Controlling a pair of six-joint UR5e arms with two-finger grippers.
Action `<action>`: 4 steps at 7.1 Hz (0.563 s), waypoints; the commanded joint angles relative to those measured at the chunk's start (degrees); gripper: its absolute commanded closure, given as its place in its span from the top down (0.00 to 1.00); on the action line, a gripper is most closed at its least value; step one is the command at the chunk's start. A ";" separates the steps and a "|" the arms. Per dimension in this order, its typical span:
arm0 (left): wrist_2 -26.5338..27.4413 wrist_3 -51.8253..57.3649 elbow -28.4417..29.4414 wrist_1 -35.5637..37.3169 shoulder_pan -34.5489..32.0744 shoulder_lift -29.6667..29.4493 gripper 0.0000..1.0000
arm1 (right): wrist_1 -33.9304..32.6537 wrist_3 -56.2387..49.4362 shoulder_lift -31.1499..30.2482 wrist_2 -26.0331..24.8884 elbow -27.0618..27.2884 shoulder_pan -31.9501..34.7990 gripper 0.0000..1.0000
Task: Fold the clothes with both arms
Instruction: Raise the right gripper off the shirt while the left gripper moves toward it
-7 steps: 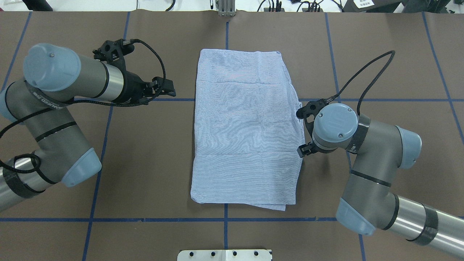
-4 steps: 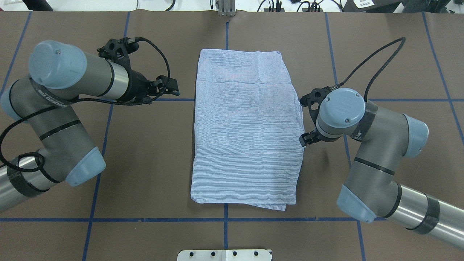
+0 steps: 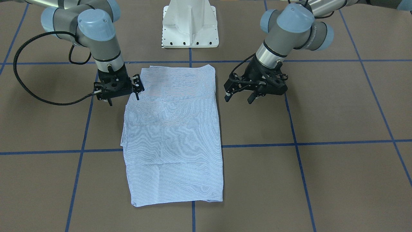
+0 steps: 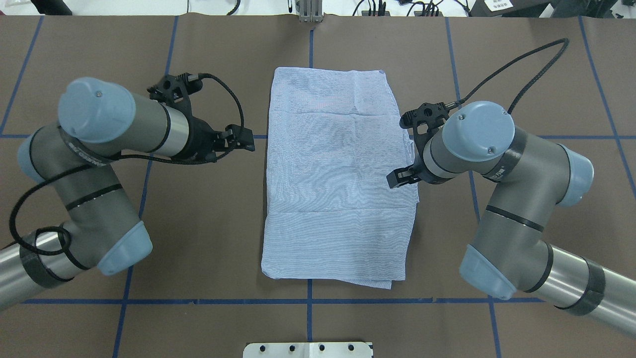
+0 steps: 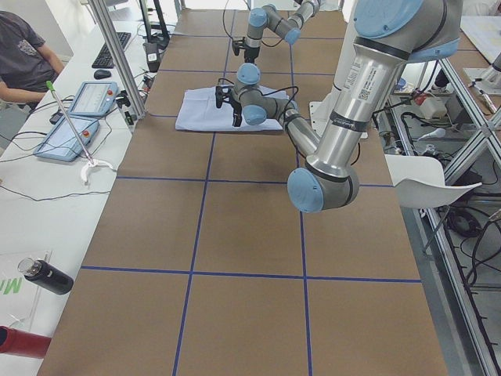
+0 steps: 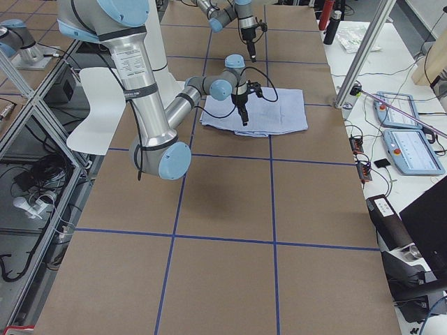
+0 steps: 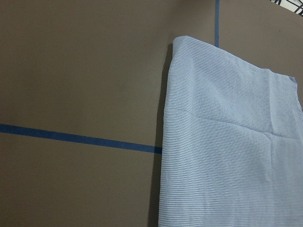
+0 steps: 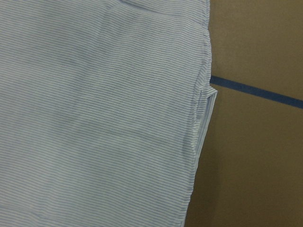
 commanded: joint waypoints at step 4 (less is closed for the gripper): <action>4.23 -8.51 -0.37 0.26 15.15 1.54 0.96 | 2.86 9.18 -0.44 7.08 6.02 -0.04 1.00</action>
